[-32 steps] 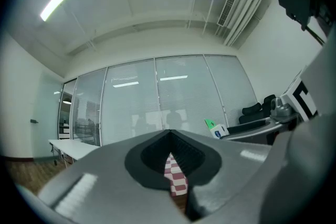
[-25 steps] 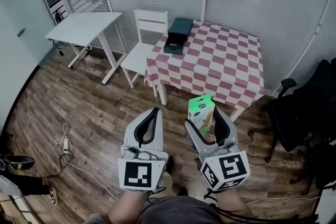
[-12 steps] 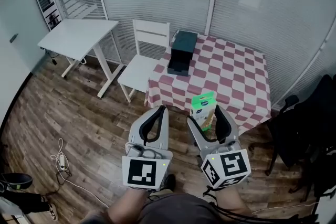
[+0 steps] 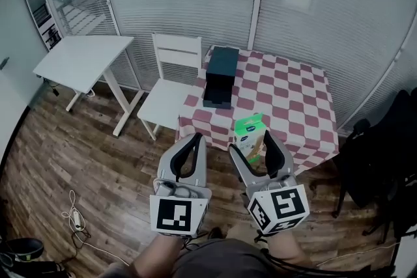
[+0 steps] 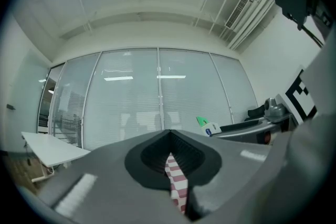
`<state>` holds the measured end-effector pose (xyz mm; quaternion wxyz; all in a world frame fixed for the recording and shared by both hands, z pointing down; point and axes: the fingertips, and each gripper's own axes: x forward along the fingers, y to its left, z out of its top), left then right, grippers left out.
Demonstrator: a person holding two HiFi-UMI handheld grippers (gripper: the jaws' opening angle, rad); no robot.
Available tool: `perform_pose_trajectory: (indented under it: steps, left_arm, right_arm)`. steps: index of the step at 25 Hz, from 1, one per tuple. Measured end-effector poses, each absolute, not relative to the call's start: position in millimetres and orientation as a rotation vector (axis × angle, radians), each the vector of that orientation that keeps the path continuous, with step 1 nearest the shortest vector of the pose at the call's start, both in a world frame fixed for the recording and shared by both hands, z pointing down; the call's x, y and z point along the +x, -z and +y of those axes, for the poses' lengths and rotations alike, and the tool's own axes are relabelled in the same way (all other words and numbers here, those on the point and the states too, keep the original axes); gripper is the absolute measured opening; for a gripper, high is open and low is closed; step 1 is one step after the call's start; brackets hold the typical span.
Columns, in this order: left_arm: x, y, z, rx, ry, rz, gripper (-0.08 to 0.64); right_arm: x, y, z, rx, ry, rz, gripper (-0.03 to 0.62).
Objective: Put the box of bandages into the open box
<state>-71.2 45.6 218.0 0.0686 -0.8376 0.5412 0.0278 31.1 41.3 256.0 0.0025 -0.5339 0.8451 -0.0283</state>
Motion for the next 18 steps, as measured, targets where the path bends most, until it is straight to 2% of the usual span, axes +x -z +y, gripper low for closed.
perform_pose_trajectory:
  steps: [18]
  left_arm:
    - [-49,-258,-136,-2.563,0.045,1.670,0.000]
  right_arm:
    - [56,-294,-142,-1.684,0.211,2.660,0.364]
